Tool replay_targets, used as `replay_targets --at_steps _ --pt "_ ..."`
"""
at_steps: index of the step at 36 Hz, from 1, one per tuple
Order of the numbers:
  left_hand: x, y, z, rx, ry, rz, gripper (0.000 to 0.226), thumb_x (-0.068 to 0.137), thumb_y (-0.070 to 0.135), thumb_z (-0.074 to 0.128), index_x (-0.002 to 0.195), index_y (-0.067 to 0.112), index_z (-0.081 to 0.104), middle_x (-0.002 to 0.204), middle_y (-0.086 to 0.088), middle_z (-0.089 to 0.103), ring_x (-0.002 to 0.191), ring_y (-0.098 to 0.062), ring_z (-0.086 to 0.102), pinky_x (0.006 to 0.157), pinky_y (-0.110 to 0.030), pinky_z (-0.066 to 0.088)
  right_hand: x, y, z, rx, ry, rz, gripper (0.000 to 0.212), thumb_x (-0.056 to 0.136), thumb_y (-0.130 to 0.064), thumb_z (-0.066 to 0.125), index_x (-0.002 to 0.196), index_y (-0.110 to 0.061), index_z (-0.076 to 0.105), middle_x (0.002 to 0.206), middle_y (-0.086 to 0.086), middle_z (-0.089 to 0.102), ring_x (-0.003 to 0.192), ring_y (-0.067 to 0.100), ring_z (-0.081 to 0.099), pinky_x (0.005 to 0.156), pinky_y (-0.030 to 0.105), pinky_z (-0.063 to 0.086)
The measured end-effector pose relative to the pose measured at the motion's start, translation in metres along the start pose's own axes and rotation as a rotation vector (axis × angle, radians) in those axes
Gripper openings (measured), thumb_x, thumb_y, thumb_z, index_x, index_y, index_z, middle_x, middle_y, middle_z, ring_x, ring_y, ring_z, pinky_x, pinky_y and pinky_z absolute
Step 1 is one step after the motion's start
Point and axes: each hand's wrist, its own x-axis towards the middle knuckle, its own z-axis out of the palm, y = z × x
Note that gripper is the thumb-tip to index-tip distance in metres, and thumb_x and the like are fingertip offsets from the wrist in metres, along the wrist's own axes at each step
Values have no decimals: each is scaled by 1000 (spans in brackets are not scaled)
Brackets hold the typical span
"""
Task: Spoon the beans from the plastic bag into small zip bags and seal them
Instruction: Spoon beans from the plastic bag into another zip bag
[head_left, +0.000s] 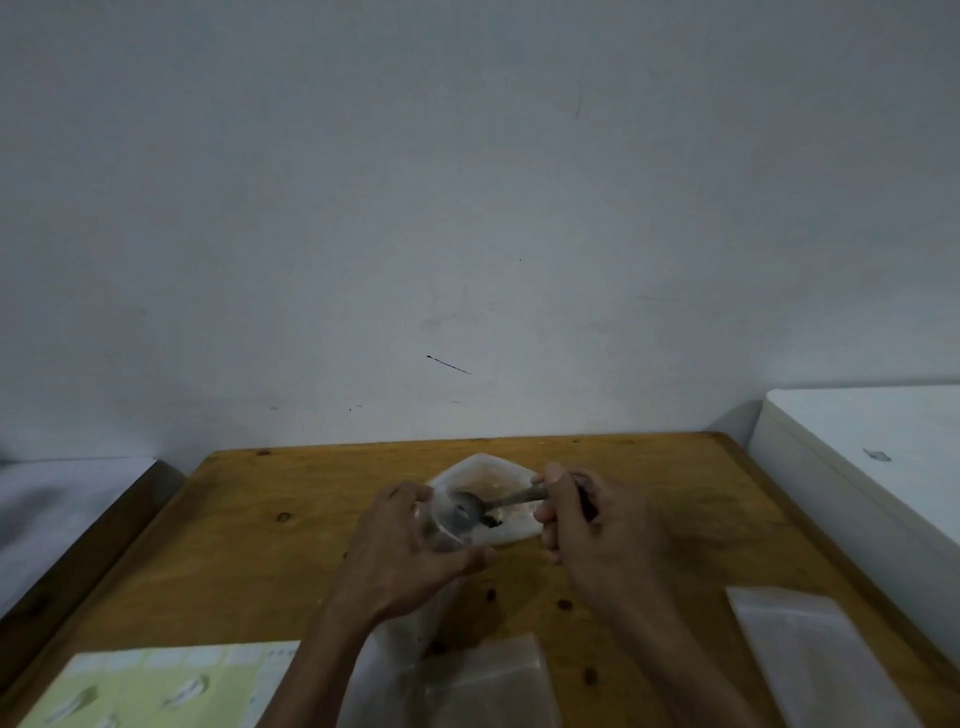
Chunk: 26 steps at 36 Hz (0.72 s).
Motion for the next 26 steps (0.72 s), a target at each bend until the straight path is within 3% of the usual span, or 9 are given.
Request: replay_targets --at_steps 3,6,10,14,17,19,22,24,26 --pt "0 -1 -1 16 6 4 94 58 71 81 134 26 49 131 8 49 106 -7 48 68 -9 35 -1 1 -1 -73 81 -136 21 99 -30 51 88 -27 67 66 -10 64 64 1 64 50 16 48" --pt "1 -3 -2 5 7 7 94 59 67 83 135 23 49 131 9 49 107 -7 46 71 -13 39 4 15 -2 -181 221 -285 20 101 -27 49 90 -25 66 66 -10 61 56 9 58 48 18 45" --pt "4 -5 -1 -6 -33 -32 103 58 70 81 141 22 47 144 2 50 114 -11 48 81 -20 42 4 44 8 -338 189 -340 18 99 -17 55 84 -19 65 63 -12 47 52 -1 42 49 13 33" --pt "6 -5 2 -11 -49 -67 110 54 75 80 144 22 44 147 0 49 126 -18 51 85 -23 42 -2 61 25 -336 139 -219 16 100 -16 56 87 -19 66 63 -15 47 51 2 45 49 11 37" --pt "6 -5 3 -5 -37 -80 111 55 75 80 145 22 43 148 1 47 127 -18 50 86 -24 41 -4 65 36 -276 138 -72 21 103 -21 49 91 -19 66 62 -7 55 53 11 52 47 18 38" --pt "6 -4 4 0 -28 -82 111 54 74 80 145 22 44 148 1 48 125 -17 50 85 -24 42 -4 63 41 -239 143 34 24 103 -24 45 93 -21 67 66 -5 61 55 7 56 50 18 46" --pt "6 -2 4 -4 -5 -81 108 55 69 83 144 20 45 145 0 50 113 -11 48 83 -23 41 -3 59 48 -99 156 263 31 104 -27 44 88 -17 69 68 -4 68 55 8 65 57 32 58" --pt "6 -2 5 -15 1 -78 108 55 68 84 143 19 46 144 -1 51 109 -8 44 83 -23 41 -2 57 50 36 169 408 35 104 -27 45 86 -12 69 68 0 70 50 5 64 47 20 51" --pt "6 -1 4 -22 2 -74 109 54 68 85 143 18 46 143 -1 52 108 -8 44 83 -23 42 -2 56 50 143 206 490 34 104 -26 46 87 -10 70 69 4 71 48 6 64 46 17 47"
